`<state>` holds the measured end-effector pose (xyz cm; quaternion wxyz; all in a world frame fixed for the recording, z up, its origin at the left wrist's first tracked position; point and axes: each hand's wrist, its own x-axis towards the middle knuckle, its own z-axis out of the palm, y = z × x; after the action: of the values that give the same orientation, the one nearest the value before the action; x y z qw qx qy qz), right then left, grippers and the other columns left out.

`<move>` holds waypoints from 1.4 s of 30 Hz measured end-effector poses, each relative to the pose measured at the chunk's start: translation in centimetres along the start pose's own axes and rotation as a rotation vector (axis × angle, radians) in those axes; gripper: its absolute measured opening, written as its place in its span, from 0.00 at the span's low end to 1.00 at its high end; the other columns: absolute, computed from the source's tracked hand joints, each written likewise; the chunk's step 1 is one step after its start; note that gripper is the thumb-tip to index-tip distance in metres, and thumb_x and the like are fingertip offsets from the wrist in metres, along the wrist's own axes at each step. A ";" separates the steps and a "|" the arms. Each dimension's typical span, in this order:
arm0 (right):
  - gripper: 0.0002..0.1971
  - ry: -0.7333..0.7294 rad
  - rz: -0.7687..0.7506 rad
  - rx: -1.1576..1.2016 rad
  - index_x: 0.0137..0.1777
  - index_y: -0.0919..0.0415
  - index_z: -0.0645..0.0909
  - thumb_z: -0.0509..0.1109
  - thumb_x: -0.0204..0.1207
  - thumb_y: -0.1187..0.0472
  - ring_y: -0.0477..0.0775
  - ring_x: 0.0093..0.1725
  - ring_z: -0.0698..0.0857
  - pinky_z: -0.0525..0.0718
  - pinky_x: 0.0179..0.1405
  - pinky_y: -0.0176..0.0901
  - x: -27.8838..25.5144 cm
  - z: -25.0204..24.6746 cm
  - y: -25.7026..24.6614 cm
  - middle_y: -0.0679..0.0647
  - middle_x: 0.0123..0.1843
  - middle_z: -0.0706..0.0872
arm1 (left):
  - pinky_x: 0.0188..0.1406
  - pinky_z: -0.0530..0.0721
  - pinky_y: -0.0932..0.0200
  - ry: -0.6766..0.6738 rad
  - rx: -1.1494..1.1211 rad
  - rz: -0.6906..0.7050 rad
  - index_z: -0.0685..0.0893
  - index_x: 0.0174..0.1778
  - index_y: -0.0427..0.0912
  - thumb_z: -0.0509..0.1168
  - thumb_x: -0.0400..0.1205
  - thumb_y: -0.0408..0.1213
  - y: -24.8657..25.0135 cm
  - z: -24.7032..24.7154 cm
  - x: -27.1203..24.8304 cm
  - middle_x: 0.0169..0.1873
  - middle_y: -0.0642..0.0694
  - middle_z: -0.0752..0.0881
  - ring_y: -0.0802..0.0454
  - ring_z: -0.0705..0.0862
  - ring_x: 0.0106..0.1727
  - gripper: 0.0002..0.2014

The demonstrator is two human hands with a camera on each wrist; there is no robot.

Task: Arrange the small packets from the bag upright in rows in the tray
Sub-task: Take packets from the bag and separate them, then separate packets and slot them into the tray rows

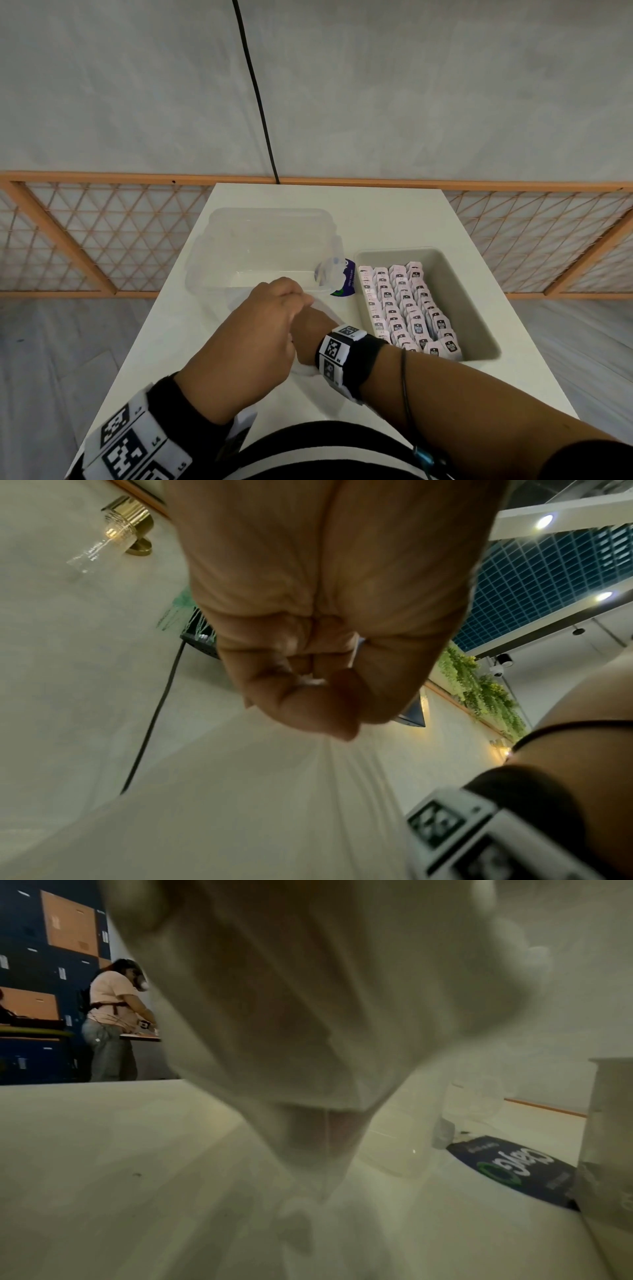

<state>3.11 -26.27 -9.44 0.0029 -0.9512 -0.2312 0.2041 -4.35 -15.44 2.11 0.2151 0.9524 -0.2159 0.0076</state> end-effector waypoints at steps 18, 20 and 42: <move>0.05 0.447 -0.037 1.443 0.39 0.73 0.84 0.77 0.66 0.77 0.56 0.32 0.86 0.85 0.39 0.44 -12.8 -7.6 10.0 0.63 0.34 0.88 | 0.49 0.83 0.53 0.030 -0.430 -0.635 0.84 0.47 0.43 0.73 0.74 0.38 -5.8 1.4 2.9 0.53 0.47 0.85 0.51 0.90 0.38 0.08; 0.05 0.467 0.015 1.499 0.39 0.72 0.83 0.76 0.67 0.77 0.57 0.33 0.85 0.85 0.40 0.47 -13.2 -6.8 11.3 0.64 0.34 0.88 | 0.48 0.79 0.55 0.015 -0.384 -0.608 0.84 0.46 0.48 0.79 0.68 0.44 -5.8 1.4 3.0 0.53 0.51 0.82 0.56 0.84 0.49 0.15; 0.07 0.292 -0.167 1.751 0.41 0.70 0.81 0.68 0.72 0.81 0.59 0.28 0.82 0.84 0.29 0.45 -13.1 -5.8 14.1 0.66 0.40 0.87 | 0.36 0.88 0.61 -0.554 -1.347 -0.287 0.78 0.69 0.45 0.66 0.76 0.46 5.8 6.0 11.2 0.41 0.32 0.84 0.34 0.86 0.48 0.24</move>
<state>0.91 -44.10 -0.49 0.7730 -0.6045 -0.0582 0.1835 2.88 -27.21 0.20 0.6892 0.6001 -0.0936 -0.3951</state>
